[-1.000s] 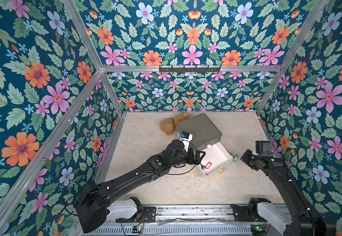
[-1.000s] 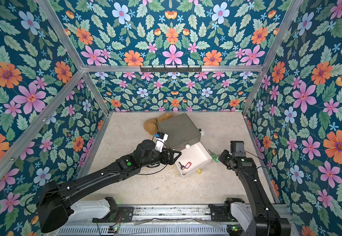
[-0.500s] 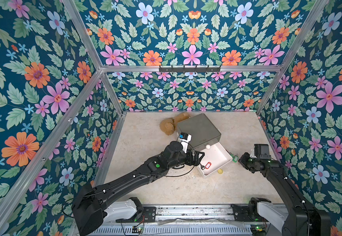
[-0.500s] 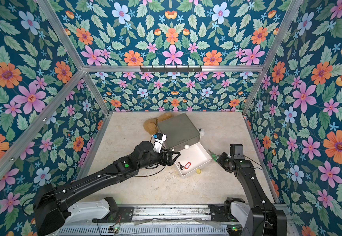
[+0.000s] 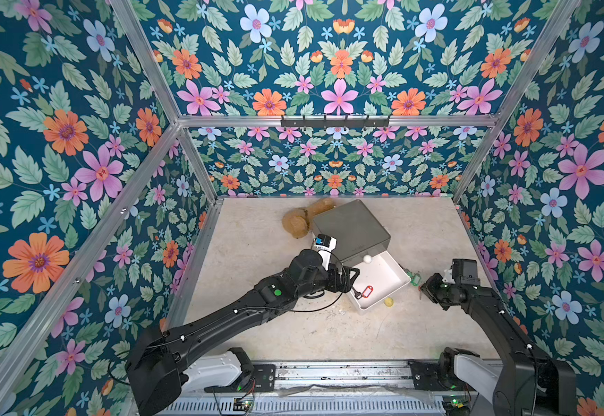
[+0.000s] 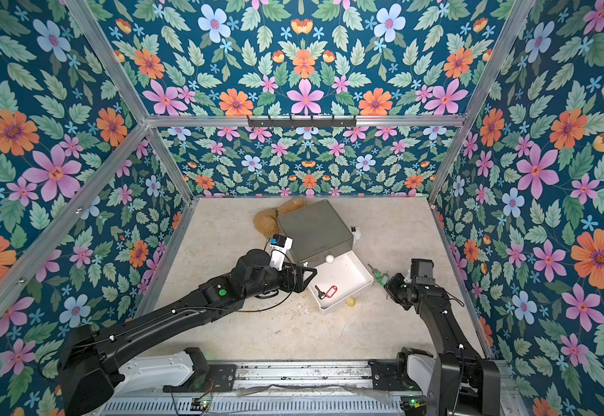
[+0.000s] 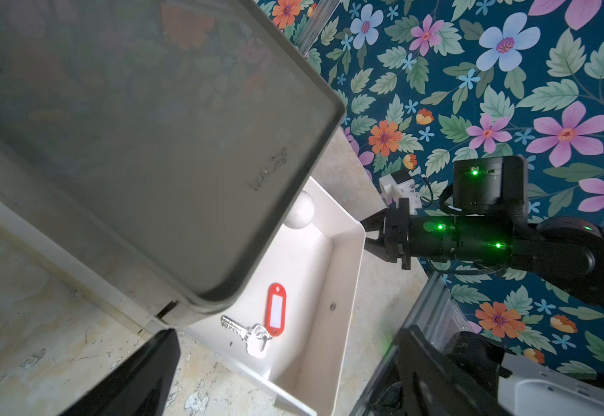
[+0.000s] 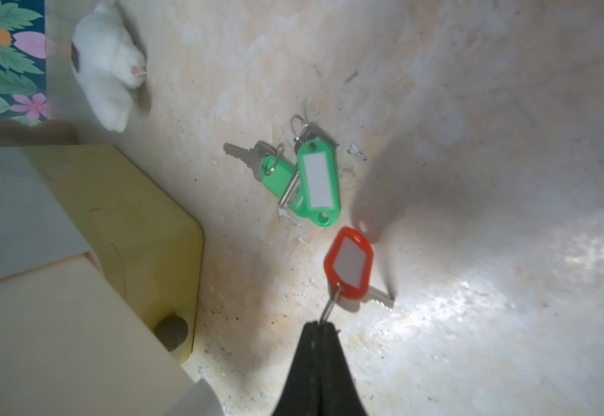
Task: Take the keys out of the drawer
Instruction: Place the key at the center of the board.
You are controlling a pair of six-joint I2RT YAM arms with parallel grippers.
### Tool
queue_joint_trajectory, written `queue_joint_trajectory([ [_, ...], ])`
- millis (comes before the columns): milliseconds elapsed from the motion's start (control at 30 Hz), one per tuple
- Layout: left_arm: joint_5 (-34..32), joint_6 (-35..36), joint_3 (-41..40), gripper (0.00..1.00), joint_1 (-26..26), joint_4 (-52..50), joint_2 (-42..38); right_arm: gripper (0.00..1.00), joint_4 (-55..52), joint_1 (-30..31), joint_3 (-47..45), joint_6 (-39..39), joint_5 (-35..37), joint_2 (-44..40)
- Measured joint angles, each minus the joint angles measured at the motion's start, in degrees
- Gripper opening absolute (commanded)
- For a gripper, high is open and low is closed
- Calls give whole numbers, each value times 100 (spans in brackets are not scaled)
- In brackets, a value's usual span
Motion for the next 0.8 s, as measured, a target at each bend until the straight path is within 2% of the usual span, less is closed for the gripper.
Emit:
queue_joint_trajectory([
  [200, 0, 2, 13, 99, 0, -2, 24, 0, 79, -295, -98, -46, -57, 125],
  [700, -92, -2, 7, 99, 0, -90, -46, 0, 516, -470, -20, -131, -92, 903],
  [800, -129, -15, -13, 100, 0, -94, -52, 6, 538, -496, -2, -136, -92, 933],
])
